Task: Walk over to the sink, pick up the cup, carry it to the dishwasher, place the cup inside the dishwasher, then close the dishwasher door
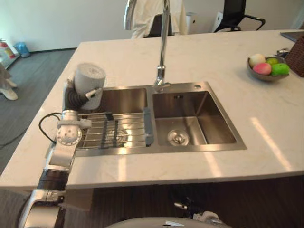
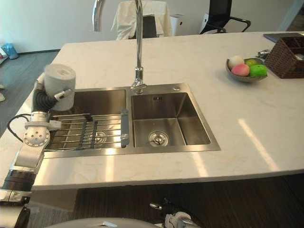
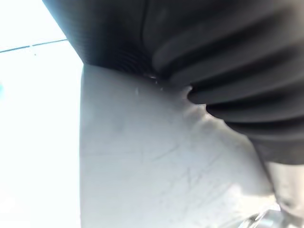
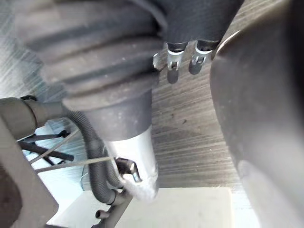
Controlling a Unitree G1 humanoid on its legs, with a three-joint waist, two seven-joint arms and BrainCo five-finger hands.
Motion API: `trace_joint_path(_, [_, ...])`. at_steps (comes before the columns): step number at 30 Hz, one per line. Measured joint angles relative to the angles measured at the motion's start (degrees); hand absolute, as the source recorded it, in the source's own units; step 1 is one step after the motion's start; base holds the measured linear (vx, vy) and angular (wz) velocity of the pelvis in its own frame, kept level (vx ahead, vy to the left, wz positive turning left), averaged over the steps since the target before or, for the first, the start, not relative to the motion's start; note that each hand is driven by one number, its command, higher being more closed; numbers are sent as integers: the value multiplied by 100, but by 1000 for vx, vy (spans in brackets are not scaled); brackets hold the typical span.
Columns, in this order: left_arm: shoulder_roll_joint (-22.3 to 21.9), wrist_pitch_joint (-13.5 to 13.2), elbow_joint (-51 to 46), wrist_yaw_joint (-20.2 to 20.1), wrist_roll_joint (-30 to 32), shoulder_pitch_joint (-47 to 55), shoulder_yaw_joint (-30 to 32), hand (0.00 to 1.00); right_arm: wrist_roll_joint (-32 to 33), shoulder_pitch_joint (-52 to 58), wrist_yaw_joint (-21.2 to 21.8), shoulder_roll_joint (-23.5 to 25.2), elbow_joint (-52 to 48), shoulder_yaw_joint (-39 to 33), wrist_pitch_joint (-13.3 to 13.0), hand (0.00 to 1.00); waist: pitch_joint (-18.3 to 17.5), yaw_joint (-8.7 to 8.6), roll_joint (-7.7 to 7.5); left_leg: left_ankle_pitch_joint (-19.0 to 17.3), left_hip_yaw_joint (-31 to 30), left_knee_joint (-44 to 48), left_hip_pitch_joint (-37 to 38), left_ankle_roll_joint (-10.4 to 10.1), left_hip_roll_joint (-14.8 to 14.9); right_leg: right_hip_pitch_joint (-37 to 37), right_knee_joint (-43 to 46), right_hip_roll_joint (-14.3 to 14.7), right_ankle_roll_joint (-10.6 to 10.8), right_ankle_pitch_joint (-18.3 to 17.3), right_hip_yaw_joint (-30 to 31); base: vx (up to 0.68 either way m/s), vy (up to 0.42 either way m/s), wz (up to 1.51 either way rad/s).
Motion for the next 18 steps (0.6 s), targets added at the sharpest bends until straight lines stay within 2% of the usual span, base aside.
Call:
trace_joint_path(4, [-441,-322,-614,-3,-295,320,83,100,6,136,-5,37,7,-181,24,0,-55,227,-61,43,-102,0,-107,4,-17,-41,10,-13,-4,-11,-107,-29,-14,14])
trace_joint_path(12, [-522,-608,-1102,14,-574,544,517,100,19,139,-2,75,172,-287,31,0,-144,298,-198,100,-179,0,-242,23,-28,-134,35,-16,-13,4,-153,-15,-4,5])
trace_joint_path(15, [-524,-672,-1330,25,-575,550,527,100,122,142,-1,82,179,-403,32,0,-149,302,-204,142,-252,0,-332,41,-37,-166,39,-18,-12,16,-240,-20,-5,13])
trace_joint_path(16, [-640,-787,-1635,239,-568,559,781,100,179,148,-8,89,219,-390,145,0,-245,466,-276,207,-308,-1,-421,70,-37,-236,37,-12,-12,81,-275,-10,-2,6])
trace_joint_path(18, [-641,-787,-1635,239,-568,559,781,100,179,148,-8,89,220,-390,145,0,-245,464,-276,207,-303,-1,-419,70,-37,-236,37,-12,-12,82,-272,0,0,0])
